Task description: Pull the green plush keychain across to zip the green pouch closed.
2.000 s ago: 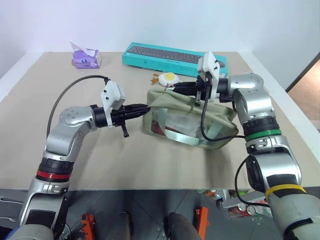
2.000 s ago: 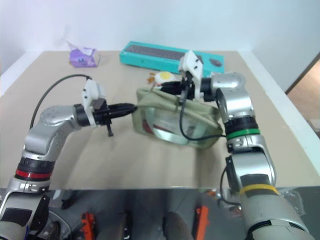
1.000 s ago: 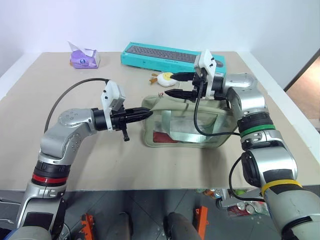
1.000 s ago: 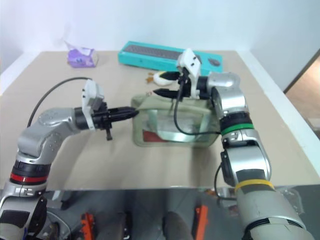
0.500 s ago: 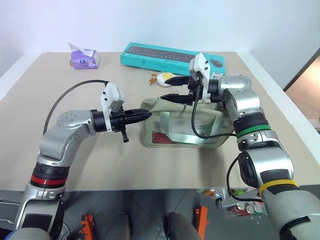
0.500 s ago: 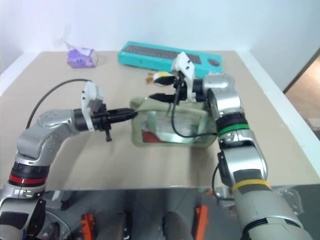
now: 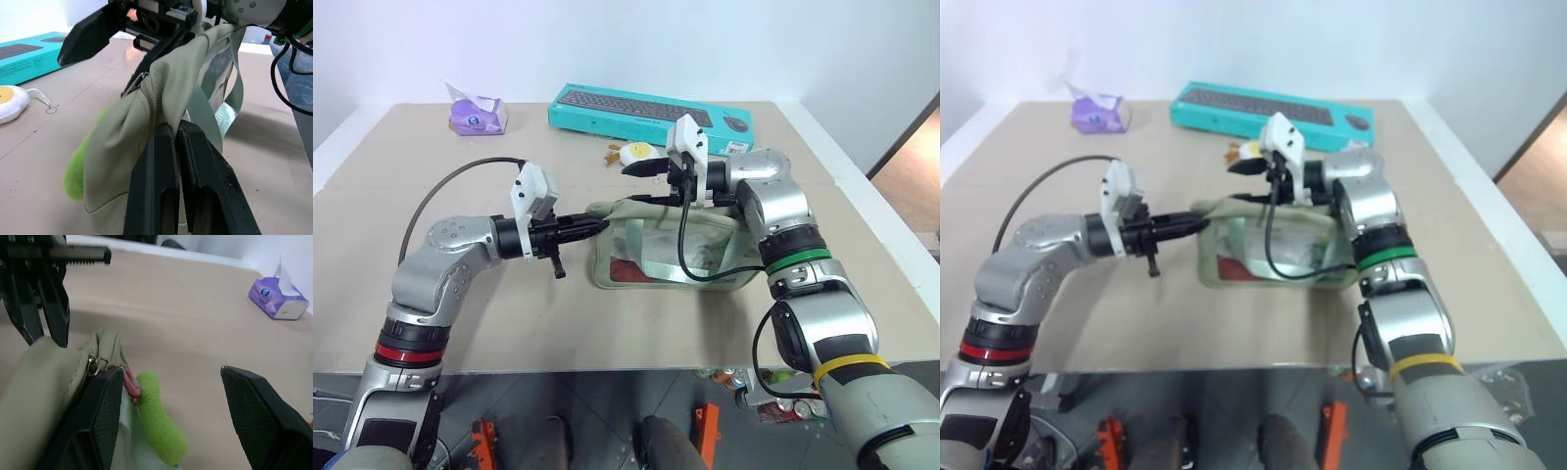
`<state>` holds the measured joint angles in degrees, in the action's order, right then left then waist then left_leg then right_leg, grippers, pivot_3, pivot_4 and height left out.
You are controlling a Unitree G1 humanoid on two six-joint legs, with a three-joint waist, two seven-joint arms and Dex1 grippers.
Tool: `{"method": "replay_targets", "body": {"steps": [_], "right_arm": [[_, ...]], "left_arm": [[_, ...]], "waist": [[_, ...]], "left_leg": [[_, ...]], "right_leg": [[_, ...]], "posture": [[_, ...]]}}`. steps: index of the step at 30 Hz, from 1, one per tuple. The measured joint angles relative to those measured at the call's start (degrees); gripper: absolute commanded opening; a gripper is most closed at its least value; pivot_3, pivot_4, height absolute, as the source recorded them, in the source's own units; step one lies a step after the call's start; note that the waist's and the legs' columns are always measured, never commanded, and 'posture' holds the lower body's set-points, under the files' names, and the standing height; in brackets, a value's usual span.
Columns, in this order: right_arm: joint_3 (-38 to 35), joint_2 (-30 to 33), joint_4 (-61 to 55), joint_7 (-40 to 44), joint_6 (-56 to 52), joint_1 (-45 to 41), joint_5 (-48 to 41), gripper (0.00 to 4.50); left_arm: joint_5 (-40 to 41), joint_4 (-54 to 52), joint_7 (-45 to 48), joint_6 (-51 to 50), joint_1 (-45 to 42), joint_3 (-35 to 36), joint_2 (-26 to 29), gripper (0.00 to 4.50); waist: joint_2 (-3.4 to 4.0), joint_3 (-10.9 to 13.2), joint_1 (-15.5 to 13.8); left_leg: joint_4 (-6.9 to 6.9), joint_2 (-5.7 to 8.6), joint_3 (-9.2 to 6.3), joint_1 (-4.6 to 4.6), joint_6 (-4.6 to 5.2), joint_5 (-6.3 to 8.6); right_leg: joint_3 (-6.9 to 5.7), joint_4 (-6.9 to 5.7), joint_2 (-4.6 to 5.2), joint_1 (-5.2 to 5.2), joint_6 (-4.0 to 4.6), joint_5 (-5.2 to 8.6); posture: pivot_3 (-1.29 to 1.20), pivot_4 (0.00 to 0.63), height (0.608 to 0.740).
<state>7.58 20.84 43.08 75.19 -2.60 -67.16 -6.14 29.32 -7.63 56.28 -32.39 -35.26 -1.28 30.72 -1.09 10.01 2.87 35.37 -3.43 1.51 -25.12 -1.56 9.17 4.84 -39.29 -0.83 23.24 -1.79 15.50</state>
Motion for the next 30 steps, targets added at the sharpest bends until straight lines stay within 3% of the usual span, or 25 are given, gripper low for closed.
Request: {"method": "replay_targets", "body": {"steps": [10, 20, 30], "right_arm": [[2.3, 0.0, 0.0, 4.5, 3.5, -0.3, 1.9, 3.28], [0.7, -3.3, -2.4, 0.6, -0.9, 1.6, 1.9, 3.28], [0.1, -6.8, -2.4, -0.1, -2.3, 2.1, 1.2, 0.03]], "left_arm": [[0.1, 0.0, 1.0, -0.1, 0.0, 0.0, 0.4, 0.00], [-0.1, 0.4, 1.3, -0.1, 0.0, 0.9, 1.0, 0.00], [-0.4, 1.0, 0.5, 0.2, 0.0, 1.1, 0.3, 0.00]], "waist": [[0.00, 0.0, 0.0], [-0.02, 0.0, 0.6], [-0.02, 0.0, 0.8]], "left_leg": [[0.00, 0.00, -0.01, 0.00, 0.00, 0.00], [0.01, -0.23, -0.01, 0.06, -0.02, -0.01], [0.01, -0.26, -0.02, 0.05, -0.02, -0.02]], "right_leg": [[-0.01, 0.00, 0.00, -0.01, 0.00, 0.00], [-0.01, 0.00, -0.21, 0.00, 0.16, -0.09], [0.00, -0.02, -0.26, 0.00, 0.16, -0.09]], "posture": [[0.00, 0.150, 0.740], [0.00, 0.150, 0.740], [0.00, 0.150, 0.740]]}}
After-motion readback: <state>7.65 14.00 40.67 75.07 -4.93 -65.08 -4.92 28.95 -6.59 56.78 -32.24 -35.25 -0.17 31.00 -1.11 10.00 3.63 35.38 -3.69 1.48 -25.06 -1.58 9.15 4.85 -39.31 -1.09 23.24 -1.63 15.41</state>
